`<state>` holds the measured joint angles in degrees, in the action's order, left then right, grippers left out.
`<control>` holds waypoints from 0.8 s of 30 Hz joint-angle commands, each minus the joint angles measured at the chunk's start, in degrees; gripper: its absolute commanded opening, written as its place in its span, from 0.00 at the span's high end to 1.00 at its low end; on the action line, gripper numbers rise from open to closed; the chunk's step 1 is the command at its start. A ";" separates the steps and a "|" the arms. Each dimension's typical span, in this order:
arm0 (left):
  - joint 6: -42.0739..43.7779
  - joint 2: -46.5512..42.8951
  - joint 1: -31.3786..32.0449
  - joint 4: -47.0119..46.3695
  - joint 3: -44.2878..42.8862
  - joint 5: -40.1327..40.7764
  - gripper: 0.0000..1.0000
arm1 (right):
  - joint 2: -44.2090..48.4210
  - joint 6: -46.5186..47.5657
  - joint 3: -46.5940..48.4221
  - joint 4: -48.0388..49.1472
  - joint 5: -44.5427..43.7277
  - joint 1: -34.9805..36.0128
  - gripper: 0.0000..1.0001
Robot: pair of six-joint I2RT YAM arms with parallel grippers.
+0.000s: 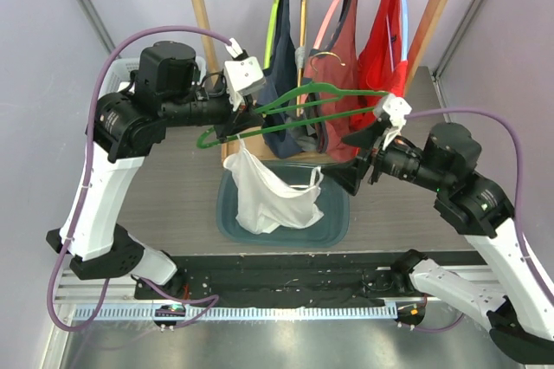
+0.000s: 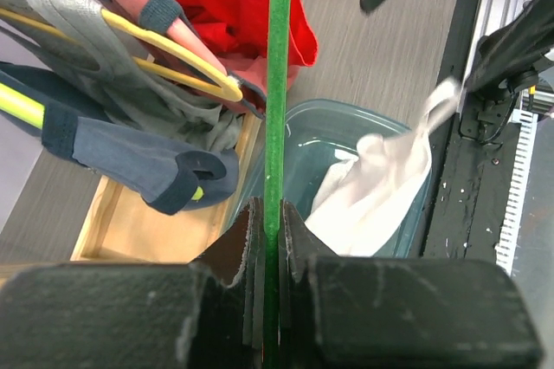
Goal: Remove the tank top from the hanger
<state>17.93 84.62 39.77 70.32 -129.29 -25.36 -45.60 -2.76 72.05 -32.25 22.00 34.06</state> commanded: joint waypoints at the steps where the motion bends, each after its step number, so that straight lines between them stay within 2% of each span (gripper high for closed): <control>1: -0.80 -0.33 0.31 -3.88 -1.13 -0.39 1.00 | -1.50 2.76 6.68 -3.32 7.80 0.13 0.00; 2: -0.62 -0.42 0.31 -3.71 -1.13 -0.39 1.00 | -3.94 5.11 8.70 -11.35 7.10 0.13 0.00; 3: -0.27 -0.59 0.31 -3.36 -1.13 0.05 1.00 | -5.71 8.36 10.81 -15.69 5.87 0.13 0.00; 5: 0.52 -0.95 0.31 -3.18 -1.13 0.93 1.00 | -6.95 8.74 13.29 -21.95 -0.44 0.39 0.00; 7: 1.84 -1.38 0.40 -2.74 -1.14 2.60 1.00 | -5.21 8.39 11.72 -21.98 -2.12 1.09 0.00; 9: 2.54 -1.65 0.40 -2.39 -1.22 3.04 1.00 | -1.96 6.55 11.53 -18.48 -5.20 1.09 0.00; 12: 2.98 -1.56 0.40 -1.60 -1.05 1.29 1.00 | 0.60 6.19 11.18 -12.24 -4.34 1.09 0.00; 19: 9.57 -0.51 1.89 5.43 -0.08 -7.41 1.00 | -7.90 13.13 22.41 -11.26 -5.21 1.09 0.02; 24: 12.90 -0.16 1.89 9.56 -0.96 -13.65 1.00 | -12.48 17.09 25.85 -9.50 -2.94 1.09 0.03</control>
<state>26.65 84.62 41.50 77.03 -129.14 -31.86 -54.15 10.07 95.70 -44.34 18.09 34.83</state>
